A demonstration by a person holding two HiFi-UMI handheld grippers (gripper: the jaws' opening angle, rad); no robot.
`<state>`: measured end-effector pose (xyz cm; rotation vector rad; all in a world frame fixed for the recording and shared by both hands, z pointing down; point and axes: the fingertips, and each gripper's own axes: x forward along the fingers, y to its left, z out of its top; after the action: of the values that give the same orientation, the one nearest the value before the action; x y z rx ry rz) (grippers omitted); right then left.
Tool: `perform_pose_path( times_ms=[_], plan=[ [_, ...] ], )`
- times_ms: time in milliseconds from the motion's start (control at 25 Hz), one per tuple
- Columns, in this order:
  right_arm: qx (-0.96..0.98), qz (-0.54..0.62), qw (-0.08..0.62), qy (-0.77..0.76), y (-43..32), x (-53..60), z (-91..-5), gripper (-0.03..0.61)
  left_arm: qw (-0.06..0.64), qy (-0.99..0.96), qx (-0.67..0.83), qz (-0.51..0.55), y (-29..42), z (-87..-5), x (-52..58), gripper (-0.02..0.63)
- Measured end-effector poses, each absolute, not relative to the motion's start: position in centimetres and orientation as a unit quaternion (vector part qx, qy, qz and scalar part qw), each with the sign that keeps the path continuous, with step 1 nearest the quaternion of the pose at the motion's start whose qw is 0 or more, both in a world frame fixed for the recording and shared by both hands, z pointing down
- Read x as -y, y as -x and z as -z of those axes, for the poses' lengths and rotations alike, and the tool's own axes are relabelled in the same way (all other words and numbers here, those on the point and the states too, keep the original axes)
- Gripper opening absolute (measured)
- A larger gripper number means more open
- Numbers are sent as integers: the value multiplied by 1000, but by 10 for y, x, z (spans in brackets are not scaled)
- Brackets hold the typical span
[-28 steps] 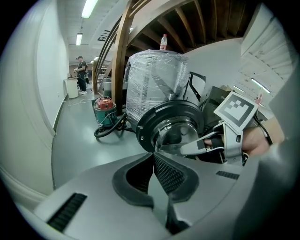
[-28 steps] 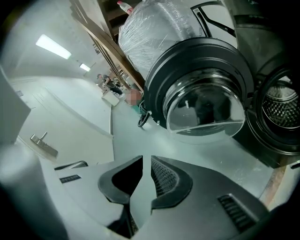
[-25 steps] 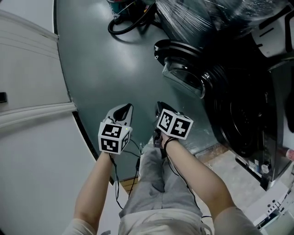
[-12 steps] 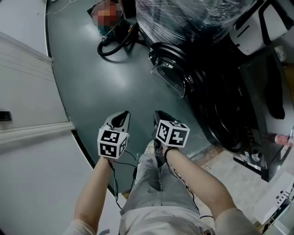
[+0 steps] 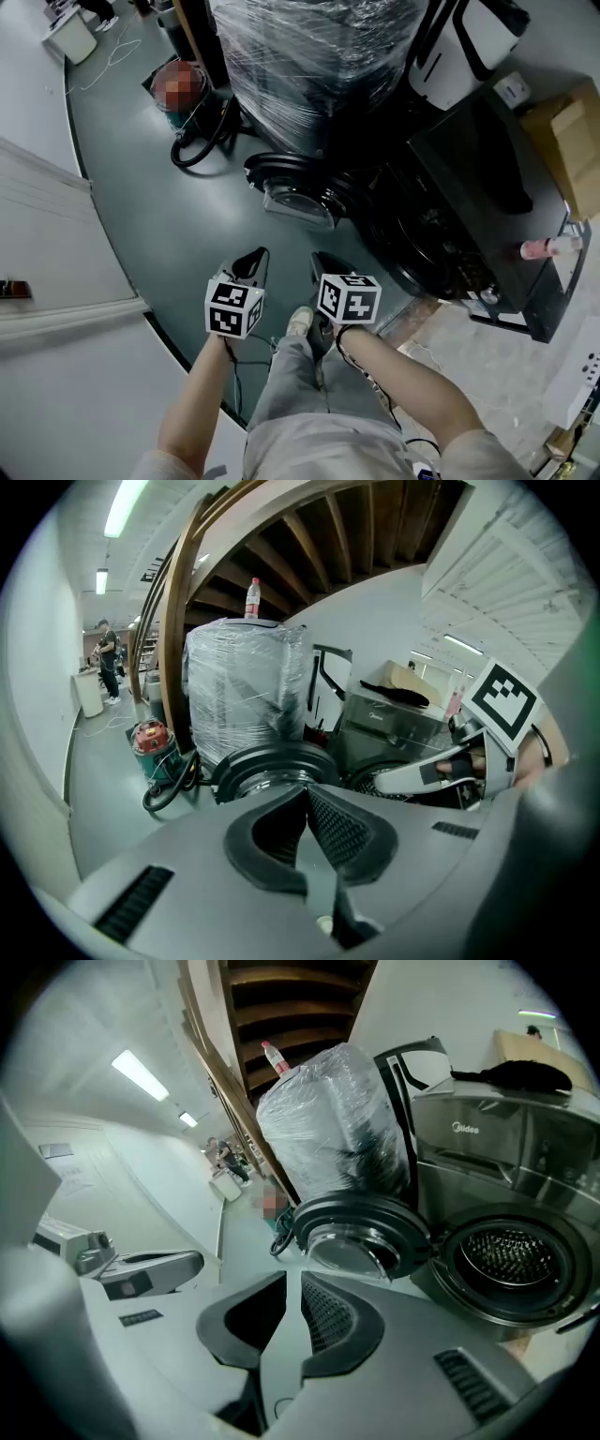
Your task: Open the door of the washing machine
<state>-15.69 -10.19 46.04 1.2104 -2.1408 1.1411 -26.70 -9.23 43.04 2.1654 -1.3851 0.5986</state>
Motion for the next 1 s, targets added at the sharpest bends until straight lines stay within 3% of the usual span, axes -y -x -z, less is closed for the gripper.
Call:
perform_pose_path(
  times_ms=[680, 1000],
  plan=[
    [780, -309, 102, -534, -8, 108, -311, 72, 135, -873, 425, -199, 117, -310, 115, 21],
    [782, -230, 73, -574, -77, 92, -242, 72, 16, -908, 379, -178, 50, -241, 114, 21]
  ],
)
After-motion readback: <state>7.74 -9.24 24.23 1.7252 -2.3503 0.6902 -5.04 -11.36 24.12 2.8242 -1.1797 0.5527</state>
